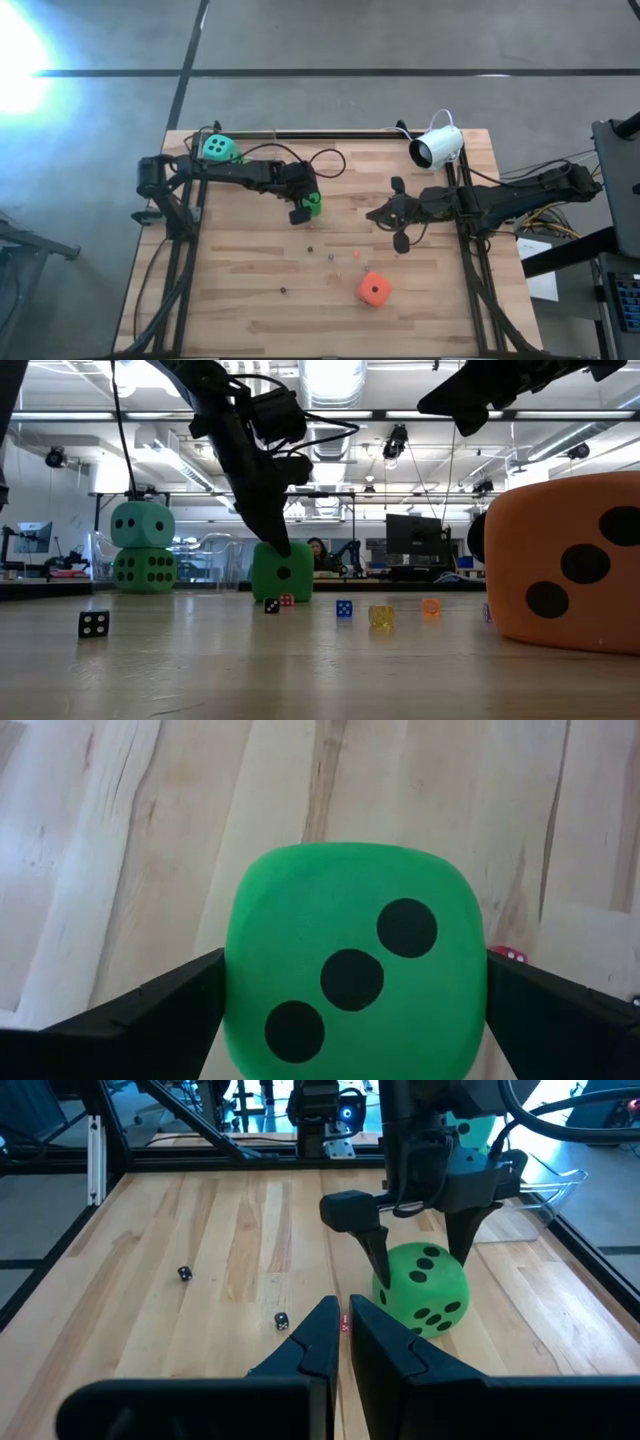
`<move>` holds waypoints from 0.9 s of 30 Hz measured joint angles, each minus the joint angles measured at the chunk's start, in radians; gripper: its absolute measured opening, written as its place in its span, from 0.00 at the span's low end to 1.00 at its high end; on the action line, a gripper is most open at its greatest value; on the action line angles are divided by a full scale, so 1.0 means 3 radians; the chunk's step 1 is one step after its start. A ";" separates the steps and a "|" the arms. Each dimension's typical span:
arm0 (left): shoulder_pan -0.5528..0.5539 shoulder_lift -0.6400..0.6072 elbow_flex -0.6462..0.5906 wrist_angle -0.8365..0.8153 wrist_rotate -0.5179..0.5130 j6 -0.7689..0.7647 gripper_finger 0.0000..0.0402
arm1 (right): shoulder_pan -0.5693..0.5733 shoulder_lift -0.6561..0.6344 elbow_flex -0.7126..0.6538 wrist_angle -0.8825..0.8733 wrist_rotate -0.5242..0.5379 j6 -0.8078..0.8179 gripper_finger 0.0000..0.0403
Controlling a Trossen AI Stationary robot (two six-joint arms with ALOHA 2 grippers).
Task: Pick & Place Dice
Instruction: Put the large green die into the transparent bin
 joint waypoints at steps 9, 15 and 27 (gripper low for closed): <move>0.0000 0.0000 -0.0001 -0.0012 -0.0092 -0.0085 0.96 | 0.0000 0.0000 0.0000 0.0000 -0.0005 0.0000 0.07; -0.0005 0.0000 -0.0004 -0.0019 -0.0112 -0.0085 0.85 | 0.0001 0.0000 0.0000 0.0000 -0.0005 0.0000 0.07; -0.0037 -0.0176 0.0133 -0.0208 -0.0187 -0.0122 0.79 | 0.0001 0.0000 0.0000 -0.0001 -0.0004 -0.0001 0.07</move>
